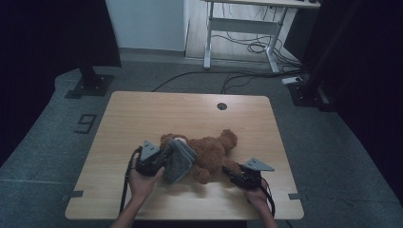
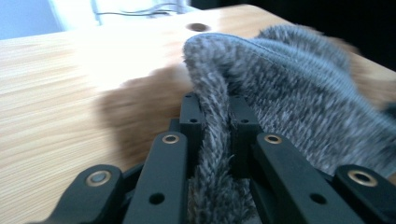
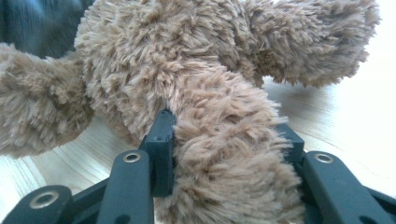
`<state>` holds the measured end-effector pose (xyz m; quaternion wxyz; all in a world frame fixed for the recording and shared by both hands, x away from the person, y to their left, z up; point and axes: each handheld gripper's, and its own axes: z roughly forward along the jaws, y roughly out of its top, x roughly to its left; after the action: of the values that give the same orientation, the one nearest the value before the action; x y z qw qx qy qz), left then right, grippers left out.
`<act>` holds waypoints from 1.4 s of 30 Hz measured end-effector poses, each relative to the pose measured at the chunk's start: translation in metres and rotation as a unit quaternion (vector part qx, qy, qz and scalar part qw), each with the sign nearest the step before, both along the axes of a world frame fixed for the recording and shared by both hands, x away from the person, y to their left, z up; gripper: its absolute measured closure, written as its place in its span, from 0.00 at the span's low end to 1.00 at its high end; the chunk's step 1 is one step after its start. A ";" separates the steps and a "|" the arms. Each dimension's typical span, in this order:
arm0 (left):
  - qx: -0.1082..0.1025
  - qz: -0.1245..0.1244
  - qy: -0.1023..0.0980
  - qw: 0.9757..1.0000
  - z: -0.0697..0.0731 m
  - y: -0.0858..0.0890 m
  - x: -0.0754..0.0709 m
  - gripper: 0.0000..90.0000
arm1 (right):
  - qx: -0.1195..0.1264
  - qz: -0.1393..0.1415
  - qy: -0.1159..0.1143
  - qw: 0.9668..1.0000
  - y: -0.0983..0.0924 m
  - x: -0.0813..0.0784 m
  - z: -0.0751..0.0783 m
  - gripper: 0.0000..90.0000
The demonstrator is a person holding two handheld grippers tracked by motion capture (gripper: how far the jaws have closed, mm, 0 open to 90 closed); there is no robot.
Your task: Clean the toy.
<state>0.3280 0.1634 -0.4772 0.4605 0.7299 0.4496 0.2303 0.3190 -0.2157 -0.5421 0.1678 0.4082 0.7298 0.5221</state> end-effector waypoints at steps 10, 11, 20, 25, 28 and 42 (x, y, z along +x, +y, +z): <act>-0.027 0.000 0.016 1.000 0.008 0.010 0.003 0.89 | 0.010 -0.004 -0.001 1.000 0.000 0.002 -0.001 0.60; -0.029 -0.010 0.007 1.000 0.016 0.003 0.002 0.88 | 0.010 -0.004 -0.002 1.000 0.001 0.002 0.000 0.60; -0.017 -0.127 0.004 0.992 0.046 -0.120 0.010 0.88 | 0.007 -0.012 -0.009 1.000 0.002 0.000 0.002 0.60; 0.022 -0.169 0.030 0.985 0.029 -0.185 0.016 0.88 | 0.007 -0.015 -0.008 1.000 0.003 -0.001 0.001 0.60; 0.046 -0.179 0.039 0.982 0.009 -0.203 0.014 0.88 | 0.004 -0.016 -0.007 1.000 0.002 -0.002 0.001 0.60; 0.049 -0.149 0.012 0.988 0.000 -0.167 0.005 0.89 | -0.004 -0.021 0.000 1.000 0.008 -0.003 -0.001 0.59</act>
<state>0.3325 -0.0033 -0.4772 0.4481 0.8130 0.3295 0.1725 0.3161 -0.2079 -0.5430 0.1802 0.4231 0.7229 0.5157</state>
